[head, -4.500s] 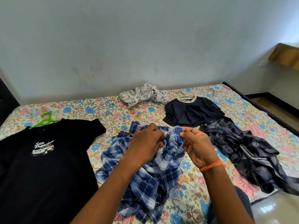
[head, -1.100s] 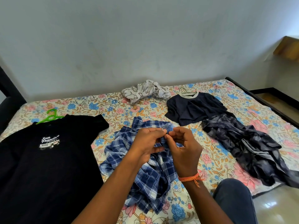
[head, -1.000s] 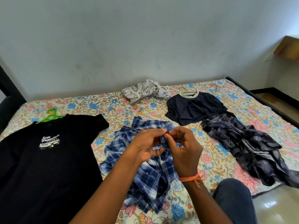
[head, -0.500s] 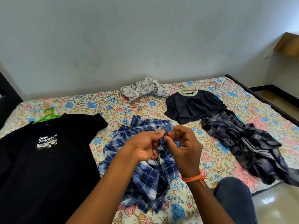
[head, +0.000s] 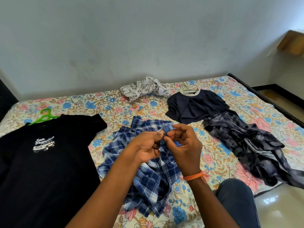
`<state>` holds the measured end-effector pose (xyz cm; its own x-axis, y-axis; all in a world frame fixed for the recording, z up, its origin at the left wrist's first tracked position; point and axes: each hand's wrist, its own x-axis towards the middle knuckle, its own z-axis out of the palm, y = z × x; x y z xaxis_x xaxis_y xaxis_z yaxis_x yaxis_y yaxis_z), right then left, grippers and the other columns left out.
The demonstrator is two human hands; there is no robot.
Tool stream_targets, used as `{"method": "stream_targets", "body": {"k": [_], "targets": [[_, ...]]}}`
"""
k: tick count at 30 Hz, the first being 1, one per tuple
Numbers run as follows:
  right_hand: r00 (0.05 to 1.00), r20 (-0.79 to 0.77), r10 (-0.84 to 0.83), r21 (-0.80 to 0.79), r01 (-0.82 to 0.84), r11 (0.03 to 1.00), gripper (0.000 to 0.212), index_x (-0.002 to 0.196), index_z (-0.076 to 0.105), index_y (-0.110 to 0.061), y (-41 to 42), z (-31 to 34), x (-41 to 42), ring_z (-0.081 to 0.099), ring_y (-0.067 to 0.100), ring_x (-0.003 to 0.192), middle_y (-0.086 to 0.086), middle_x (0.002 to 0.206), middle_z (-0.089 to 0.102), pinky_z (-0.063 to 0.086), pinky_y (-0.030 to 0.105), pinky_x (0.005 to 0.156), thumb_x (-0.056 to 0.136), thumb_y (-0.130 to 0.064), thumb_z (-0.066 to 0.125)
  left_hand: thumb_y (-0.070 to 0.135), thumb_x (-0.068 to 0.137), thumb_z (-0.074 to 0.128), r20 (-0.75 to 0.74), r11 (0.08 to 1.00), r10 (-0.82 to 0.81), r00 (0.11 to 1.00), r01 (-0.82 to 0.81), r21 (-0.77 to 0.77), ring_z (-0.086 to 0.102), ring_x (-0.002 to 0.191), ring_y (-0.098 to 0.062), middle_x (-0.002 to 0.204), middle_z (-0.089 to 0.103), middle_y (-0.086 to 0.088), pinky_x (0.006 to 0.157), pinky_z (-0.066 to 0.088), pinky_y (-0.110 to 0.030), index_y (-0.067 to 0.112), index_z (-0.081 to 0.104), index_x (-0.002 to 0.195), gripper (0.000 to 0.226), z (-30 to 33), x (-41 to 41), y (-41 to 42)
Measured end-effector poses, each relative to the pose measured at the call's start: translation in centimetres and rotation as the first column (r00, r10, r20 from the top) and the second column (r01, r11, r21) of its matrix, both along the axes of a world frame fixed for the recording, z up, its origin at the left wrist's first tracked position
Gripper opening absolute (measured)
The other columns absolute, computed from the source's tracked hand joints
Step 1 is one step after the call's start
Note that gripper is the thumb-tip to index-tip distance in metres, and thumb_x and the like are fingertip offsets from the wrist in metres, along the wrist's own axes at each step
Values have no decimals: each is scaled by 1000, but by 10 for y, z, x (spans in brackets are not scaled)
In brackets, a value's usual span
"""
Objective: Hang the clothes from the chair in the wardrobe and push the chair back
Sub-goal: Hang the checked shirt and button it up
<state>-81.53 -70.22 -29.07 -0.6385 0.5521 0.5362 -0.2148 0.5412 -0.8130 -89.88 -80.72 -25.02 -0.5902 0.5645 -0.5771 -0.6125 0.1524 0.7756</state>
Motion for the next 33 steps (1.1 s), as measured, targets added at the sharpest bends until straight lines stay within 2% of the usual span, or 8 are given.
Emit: {"method": "stream_targets", "body": {"k": [5,9,13,16,22,26,29,33], "targets": [[982,58,181,-436,-138,889,50,115,59,-7,10,7,0,72,25,79,12,83,73,60,32,71,72,-1,84,17,101,54,-339,987,67,938,-111,-112,58,72,-13,79,65,-7,62,44,-24,8,63,82,22,-11,6,12],[992,39,117,-543,-77,836,38,104,59,-8,9,5,-2,72,30,76,17,83,73,58,37,71,75,0,81,21,100,55,-429,975,129,894,-193,-110,56,85,-20,101,70,-22,77,44,-33,6,68,93,21,-19,11,21],[988,155,-12,-287,57,956,36,95,60,-29,4,2,-1,71,16,70,-1,83,73,59,32,67,78,-4,80,20,100,54,-399,970,163,902,-220,-100,48,77,-19,82,57,-13,70,40,-35,-2,66,91,27,-30,16,23],[976,148,-157,-21,162,987,36,99,47,-14,-5,3,-2,65,4,63,-14,75,66,53,20,57,80,-1,75,22,98,54,-530,953,196,825,-287,-94,42,54,-16,61,51,-2,56,37,-32,2,62,81,28,-33,28,25],[979,93,-181,109,171,979,58,99,25,-36,-7,-1,4,64,13,64,5,77,64,50,25,53,87,2,67,23,91,63,-843,946,13,538,-279,-163,42,46,-8,54,48,8,48,45,-31,15,62,69,22,-25,25,15],[980,90,-176,49,172,984,54,100,26,-28,-6,0,0,64,12,64,4,74,63,49,21,54,84,5,66,21,91,59,-905,944,-73,419,-265,-198,42,51,-8,58,47,8,50,42,-30,21,49,61,31,-22,22,16],[988,90,-127,-40,131,991,48,103,26,-15,-2,-1,-3,62,12,61,6,75,63,47,18,55,83,9,62,20,93,56,-847,940,-152,509,-190,-283,35,50,-12,57,44,4,51,33,-31,17,43,60,36,-26,14,19],[995,61,-77,-56,80,995,50,98,22,-24,-4,-5,-4,58,24,63,13,78,58,47,27,54,85,9,57,18,93,52,-442,992,23,896,-75,-100,29,48,-15,53,36,1,51,26,-30,15,43,61,33,-24,14,22]]}}
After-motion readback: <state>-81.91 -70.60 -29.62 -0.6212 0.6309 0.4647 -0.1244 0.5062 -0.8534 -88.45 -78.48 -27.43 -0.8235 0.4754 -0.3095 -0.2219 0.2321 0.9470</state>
